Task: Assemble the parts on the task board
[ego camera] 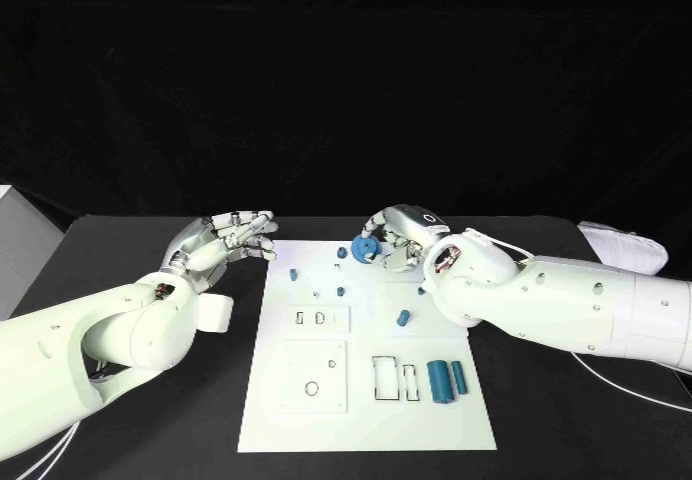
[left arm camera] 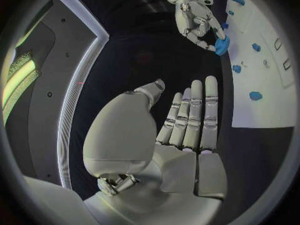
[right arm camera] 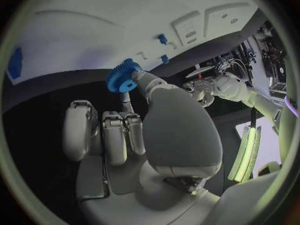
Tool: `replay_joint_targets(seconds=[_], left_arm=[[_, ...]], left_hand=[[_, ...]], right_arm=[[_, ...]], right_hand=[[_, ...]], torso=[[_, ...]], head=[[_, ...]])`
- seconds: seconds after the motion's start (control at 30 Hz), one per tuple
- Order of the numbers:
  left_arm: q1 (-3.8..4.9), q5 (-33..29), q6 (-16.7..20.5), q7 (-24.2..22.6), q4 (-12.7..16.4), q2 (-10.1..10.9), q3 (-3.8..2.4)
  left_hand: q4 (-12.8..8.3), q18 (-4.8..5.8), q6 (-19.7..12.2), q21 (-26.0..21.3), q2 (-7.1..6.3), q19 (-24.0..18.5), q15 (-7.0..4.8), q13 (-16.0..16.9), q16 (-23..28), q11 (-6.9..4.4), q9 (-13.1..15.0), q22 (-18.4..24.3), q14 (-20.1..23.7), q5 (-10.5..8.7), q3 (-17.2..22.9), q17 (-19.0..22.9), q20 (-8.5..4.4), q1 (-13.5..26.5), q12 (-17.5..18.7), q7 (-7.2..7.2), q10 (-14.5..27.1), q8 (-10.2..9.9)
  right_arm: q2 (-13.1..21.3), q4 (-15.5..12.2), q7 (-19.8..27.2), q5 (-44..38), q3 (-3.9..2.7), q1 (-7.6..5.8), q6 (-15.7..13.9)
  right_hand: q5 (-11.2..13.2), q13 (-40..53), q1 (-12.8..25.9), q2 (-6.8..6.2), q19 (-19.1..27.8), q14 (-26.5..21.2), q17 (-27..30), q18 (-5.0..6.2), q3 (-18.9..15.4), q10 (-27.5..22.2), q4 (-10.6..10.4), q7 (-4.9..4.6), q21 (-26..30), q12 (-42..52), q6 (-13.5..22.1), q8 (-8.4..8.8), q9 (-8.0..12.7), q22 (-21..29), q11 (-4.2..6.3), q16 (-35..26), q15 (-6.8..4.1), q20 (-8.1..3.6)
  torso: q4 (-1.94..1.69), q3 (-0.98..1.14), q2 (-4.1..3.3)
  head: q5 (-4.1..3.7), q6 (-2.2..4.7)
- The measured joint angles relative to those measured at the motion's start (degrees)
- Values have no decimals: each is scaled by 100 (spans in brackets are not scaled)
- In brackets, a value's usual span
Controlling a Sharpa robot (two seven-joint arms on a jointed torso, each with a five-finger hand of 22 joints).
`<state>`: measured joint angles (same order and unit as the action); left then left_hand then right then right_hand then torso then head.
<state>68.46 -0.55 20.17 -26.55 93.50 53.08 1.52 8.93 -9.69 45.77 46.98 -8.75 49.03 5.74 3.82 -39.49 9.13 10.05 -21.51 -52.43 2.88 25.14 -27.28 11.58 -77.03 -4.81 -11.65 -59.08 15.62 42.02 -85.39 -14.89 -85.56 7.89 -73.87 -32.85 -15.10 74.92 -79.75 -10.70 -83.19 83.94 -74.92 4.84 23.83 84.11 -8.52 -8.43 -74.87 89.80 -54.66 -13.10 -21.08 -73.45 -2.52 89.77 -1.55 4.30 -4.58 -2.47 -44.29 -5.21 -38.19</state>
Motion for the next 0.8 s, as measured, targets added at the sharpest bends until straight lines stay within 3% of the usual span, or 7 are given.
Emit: replay_joint_targets(seconds=[0.3, 0.8], left_arm=[[0, 0, -2, 4, 2, -18, 0], [0, 1, -7, 13, 5, -39, 0]], left_hand=[[0, 0, 0, 0, 0, 0, 0, 0, 0, 0, 0, 1, 0, 0, 0, 0, 0, 0, 0, 0, 0, 0], [0, 0, 0, 0, 0, 0, 0, 1, 0, 0, 0, -5, 0, 0, 0, 1, 0, 0, 0, 0, 0, 0]], right_arm=[[-379, 9, -5, -248, 3, 57, -30], [-826, 488, -37, -422, 6, 227, 93]], right_hand=[[0, 3, 45, -17, 0, 0, 1, 0, 16, 0, 15, 0, 0, 0, 0, -1, 0, 0, 0, 0, 0, 0], [3, 1, 100, -54, 0, 0, 1, 0, 48, 0, 16, 0, 0, 0, 0, -1, 0, 2, -1, 0, 1, 1]], torso=[[-14, -10, -3], [-15, -16, -6]], head=[[-4, -15], [34, -27]])
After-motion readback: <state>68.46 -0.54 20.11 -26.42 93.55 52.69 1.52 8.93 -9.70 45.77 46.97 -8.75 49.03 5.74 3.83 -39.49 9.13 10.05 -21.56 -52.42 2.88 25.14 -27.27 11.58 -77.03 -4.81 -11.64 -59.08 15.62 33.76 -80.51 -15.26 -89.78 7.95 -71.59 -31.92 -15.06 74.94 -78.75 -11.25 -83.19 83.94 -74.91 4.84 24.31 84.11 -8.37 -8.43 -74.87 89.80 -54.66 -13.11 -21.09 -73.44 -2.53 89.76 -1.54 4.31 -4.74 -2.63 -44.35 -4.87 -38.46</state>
